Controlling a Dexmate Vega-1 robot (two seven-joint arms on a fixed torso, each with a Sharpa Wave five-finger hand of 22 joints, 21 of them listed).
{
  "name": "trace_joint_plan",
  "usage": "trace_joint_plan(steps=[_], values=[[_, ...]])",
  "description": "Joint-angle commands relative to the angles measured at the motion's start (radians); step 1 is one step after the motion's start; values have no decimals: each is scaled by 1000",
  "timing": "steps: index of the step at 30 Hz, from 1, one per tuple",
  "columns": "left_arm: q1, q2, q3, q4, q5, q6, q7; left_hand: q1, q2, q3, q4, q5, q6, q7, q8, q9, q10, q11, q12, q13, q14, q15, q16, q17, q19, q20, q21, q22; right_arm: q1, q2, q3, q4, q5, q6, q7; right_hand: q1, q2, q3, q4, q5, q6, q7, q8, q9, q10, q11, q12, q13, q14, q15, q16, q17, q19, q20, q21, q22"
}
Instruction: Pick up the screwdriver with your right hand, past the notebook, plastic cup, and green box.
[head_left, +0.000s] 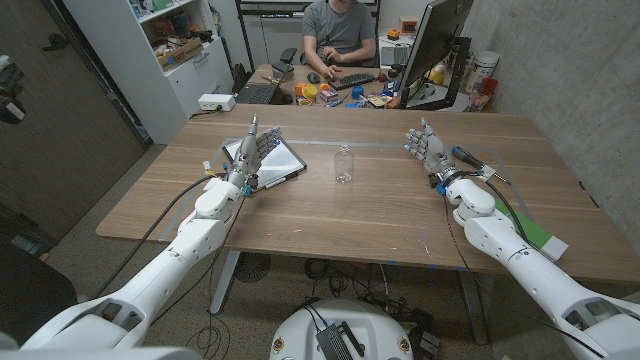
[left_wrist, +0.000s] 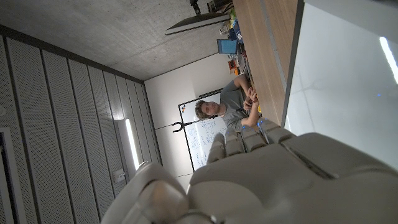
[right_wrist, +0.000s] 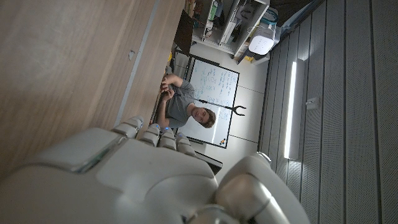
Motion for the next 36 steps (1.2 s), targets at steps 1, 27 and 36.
trace_joint_plan(steps=[1,27,36], values=[[5,-67,-76,14,76,32,-57,11,1,-2,6,7,5,0,6,4,9,2,6,2,8,-60,3,2,7,-54,5,5,4,-19,9,-14,-22,-12,6,8,6,1,7,7,8,1,6,4,10,4,2,4,9,3,5,3,8,0,7,4],[14,-127,-165,-3,149,63,-114,10,0,-3,6,6,4,7,3,5,8,-4,5,2,8,-59,3,2,6,-54,5,5,183,-474,-112,-346,-605,-522,-75,270,-46,70,-170,74,58,7,38,5,59,-15,17,6,39,-7,2,-2,36,21,10,2],[11,-130,-172,-11,164,70,-126,10,0,-3,7,6,6,8,3,5,8,0,5,3,8,-59,4,2,6,-54,6,5,234,-503,-209,-403,-829,-725,-83,295,-55,72,-181,85,80,4,42,6,79,-20,23,6,51,-20,3,-2,44,14,11,2]])
